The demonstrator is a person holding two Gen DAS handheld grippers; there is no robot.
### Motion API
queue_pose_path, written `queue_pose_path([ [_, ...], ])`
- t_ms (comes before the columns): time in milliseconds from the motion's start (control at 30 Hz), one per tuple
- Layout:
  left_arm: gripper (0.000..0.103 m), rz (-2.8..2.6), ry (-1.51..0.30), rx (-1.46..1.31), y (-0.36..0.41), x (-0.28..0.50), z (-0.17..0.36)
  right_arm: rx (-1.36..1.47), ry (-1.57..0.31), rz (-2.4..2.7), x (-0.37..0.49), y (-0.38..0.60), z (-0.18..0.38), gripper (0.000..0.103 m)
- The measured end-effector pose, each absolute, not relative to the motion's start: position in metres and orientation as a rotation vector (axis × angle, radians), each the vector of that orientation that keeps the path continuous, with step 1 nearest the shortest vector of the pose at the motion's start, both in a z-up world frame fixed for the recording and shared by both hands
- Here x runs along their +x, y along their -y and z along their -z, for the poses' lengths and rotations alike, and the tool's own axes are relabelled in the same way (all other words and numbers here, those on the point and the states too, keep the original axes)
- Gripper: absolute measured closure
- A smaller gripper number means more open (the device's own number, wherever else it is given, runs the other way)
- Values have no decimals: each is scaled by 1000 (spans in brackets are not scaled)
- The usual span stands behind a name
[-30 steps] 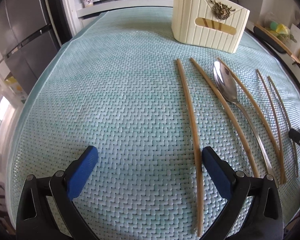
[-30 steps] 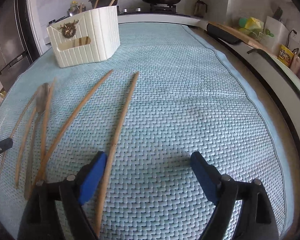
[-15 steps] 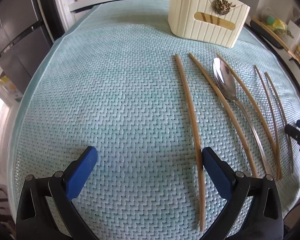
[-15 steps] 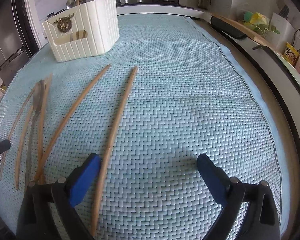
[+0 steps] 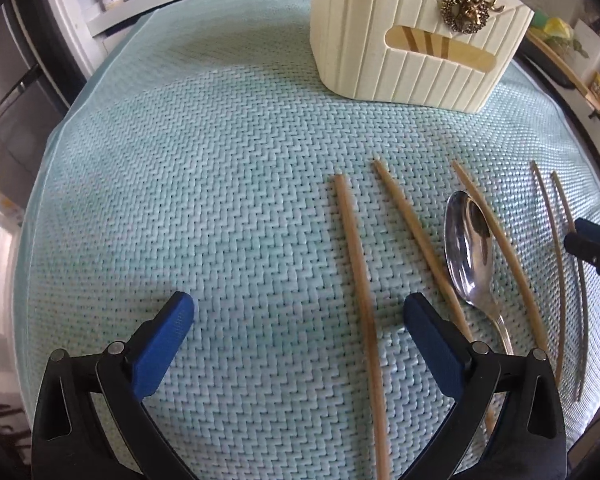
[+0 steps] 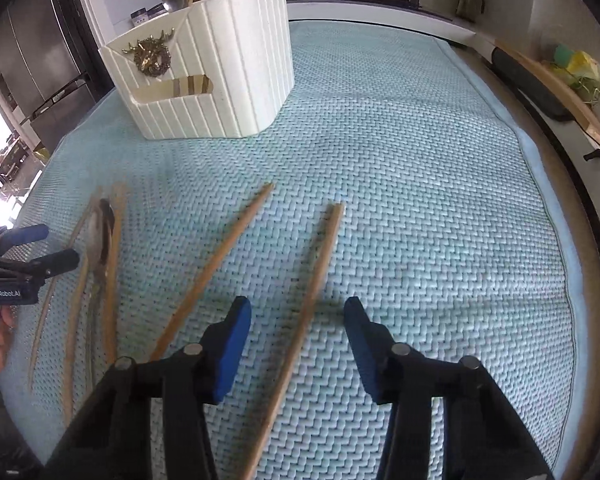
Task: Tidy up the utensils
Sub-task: 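Close the left gripper on a wooden chopstick while the right gripper closes on another, then lift both chopsticks and carry them over the cream holder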
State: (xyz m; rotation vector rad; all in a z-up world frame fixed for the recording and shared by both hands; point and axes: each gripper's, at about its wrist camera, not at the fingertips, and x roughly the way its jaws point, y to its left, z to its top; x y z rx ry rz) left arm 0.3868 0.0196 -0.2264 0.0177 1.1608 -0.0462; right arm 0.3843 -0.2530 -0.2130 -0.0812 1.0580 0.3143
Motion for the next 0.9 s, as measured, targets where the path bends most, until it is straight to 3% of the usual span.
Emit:
queue_pose_path([
  [100,0,59,-1192,23,-19,401,227,-87,-1078,-328,406,249,214,65],
  [167,1,73,-1207,26,-17,408,227,-97,-1085,-318,420,247,214,76],
  [233,12,77,-1187,39,-13,411,224,-85,-1090,-309,433,247,214,94],
  [300,62,89,-1149,46,-8,409,217,-46,-1086,-322,439,250,213,97],
  [367,96,151,-1145,-6,-6,407,215,-5,-1059,-328,443,254,210,97],
  [533,100,202,-1045,-28,0,394,197,67,-934,-348,428,269,176,97],
  [900,100,236,-724,-125,-17,348,93,93,-576,-401,357,275,69,97],
])
